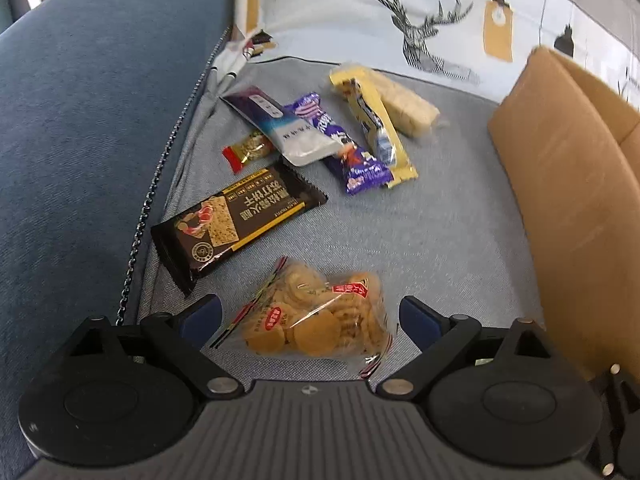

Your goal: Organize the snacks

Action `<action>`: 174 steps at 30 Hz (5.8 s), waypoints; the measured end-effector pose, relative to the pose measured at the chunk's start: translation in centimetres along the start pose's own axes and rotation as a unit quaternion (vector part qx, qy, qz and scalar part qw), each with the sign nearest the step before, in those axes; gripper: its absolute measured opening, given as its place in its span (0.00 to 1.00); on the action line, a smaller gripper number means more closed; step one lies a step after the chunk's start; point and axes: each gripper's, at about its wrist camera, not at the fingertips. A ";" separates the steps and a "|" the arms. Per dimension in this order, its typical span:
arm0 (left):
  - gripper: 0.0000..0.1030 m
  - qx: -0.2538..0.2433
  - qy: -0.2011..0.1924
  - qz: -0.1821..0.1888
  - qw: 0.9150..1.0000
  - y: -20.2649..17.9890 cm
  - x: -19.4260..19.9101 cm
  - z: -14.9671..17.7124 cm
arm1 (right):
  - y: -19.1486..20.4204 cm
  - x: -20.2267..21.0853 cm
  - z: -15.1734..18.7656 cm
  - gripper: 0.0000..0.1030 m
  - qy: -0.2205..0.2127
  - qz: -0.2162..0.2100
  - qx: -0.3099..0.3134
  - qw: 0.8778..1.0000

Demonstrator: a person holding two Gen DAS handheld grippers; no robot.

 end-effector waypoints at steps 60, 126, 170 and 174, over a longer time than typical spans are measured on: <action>0.77 -0.006 -0.016 0.005 1.000 -0.3 0.1 -0.3 | -0.5 1.3 0.7 0.79 -0.032 0.019 -0.006 0.999; 0.77 -0.115 -0.324 0.146 0.928 -17.6 8.9 -0.5 | -25.8 12.1 0.2 0.79 -0.175 0.210 -0.204 0.940; 0.81 -0.159 -0.295 0.212 0.918 -23.6 6.4 -0.4 | -27.6 13.2 2.1 0.80 -0.202 0.227 -0.225 0.926; 0.88 -0.140 -0.285 0.213 0.924 -23.1 6.0 -0.8 | -27.8 13.1 2.1 0.84 -0.200 0.235 -0.230 0.923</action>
Point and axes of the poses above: each gripper's, at about its wrist camera, not at the fingertips, and x roughly against the way its jaws point, y to its left, z to its underside, and after that the axes turned 10 degrees about z, right-handed
